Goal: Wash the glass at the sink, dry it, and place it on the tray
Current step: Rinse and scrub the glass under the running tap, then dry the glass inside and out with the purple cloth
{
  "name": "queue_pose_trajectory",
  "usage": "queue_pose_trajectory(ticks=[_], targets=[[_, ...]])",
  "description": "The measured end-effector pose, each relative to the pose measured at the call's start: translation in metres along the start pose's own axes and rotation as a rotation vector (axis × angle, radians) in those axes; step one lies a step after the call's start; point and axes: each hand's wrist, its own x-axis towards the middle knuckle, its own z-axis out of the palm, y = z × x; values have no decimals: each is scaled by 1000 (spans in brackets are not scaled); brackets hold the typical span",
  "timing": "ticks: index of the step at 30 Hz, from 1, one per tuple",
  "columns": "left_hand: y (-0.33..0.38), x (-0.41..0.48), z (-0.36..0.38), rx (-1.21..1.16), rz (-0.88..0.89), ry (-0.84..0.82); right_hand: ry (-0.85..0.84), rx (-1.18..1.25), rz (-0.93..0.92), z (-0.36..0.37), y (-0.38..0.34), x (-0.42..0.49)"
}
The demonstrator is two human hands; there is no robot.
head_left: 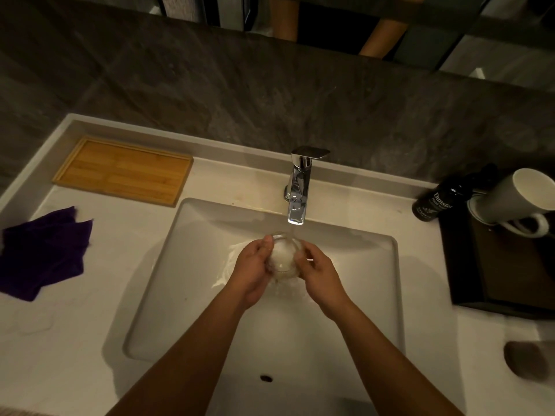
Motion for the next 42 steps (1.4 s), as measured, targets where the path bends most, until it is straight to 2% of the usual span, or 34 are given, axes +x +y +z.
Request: queue_pose_trajectory(ticks=[5,9,12,16,22,25,28,30,33,36,38,42], targets=[[2,-2,3,15,-8,4,88,-291,-177,-32,-20,-6],[10,-3,9,75,-17,30,191,-544,-503,-45,-74,0],[16,-6,15,90,-27,20,237,-712,-669,-49,-123,17],[21,-13,21,76,-16,31,156,-895,-673,-48,-146,39],[25,-18,23,41,-35,55,200,-919,-614,-53,-122,27],[25,-22,23,27,-37,52,184,-811,-615,-56,-107,19],[26,-27,22,-7,-31,68,328,-567,-628,-48,-79,0],[26,-30,21,-33,-26,75,303,-378,-431,-38,-54,-13],[26,-37,18,-60,1,66,88,-154,-76,-25,-30,-24],[26,-44,17,-21,16,61,2,97,23,-19,-25,-28],[29,-49,13,75,43,33,-23,134,14,-19,-27,-30],[43,-59,-7,500,123,-52,-76,123,-47,-24,-30,-27]])
